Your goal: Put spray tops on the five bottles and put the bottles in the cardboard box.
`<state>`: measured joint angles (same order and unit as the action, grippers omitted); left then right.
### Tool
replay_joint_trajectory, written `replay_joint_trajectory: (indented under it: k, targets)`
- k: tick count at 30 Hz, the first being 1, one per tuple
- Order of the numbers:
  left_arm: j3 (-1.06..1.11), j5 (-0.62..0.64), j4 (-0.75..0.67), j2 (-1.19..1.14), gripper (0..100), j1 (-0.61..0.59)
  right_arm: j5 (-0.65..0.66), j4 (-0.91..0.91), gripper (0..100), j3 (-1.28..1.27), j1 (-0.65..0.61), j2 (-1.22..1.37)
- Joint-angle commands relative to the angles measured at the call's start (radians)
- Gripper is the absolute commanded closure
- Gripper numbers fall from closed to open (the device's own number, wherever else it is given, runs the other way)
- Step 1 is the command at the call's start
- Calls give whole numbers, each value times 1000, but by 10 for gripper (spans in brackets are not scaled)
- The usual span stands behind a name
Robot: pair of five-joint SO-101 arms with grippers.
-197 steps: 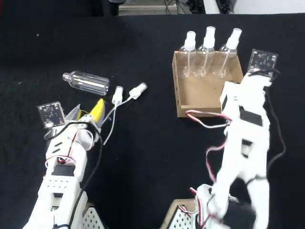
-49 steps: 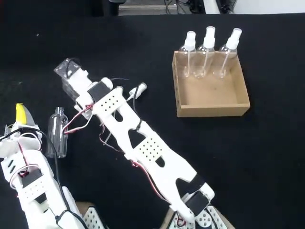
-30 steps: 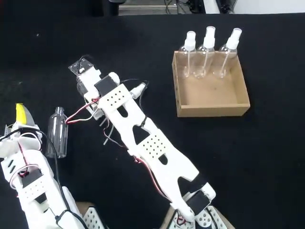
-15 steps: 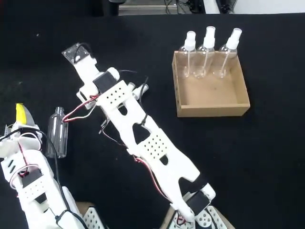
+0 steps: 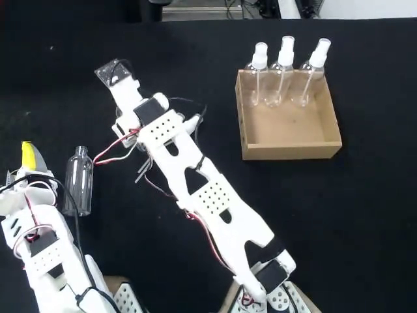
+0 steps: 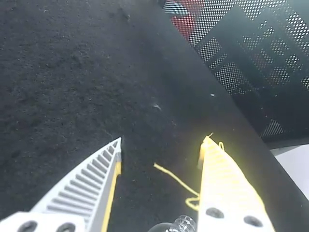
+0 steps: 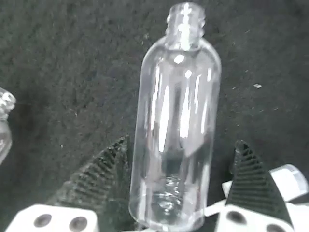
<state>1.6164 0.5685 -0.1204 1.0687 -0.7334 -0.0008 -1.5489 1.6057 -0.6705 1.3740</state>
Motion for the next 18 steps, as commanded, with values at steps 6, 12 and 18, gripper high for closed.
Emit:
replay_joint_trajectory:
  k: [6, 12, 18]
  targets:
    - [-62, 8, -18, 17, 748, 1, -6, 9, 919, 70, -8, 2]
    - [-61, 8, -18, 17, 748, 1, -6, -95, 984, 68, 15, -70]
    - [-61, 6, -21, 17, 748, 2, -9, -218, 988, 67, 46, -163]
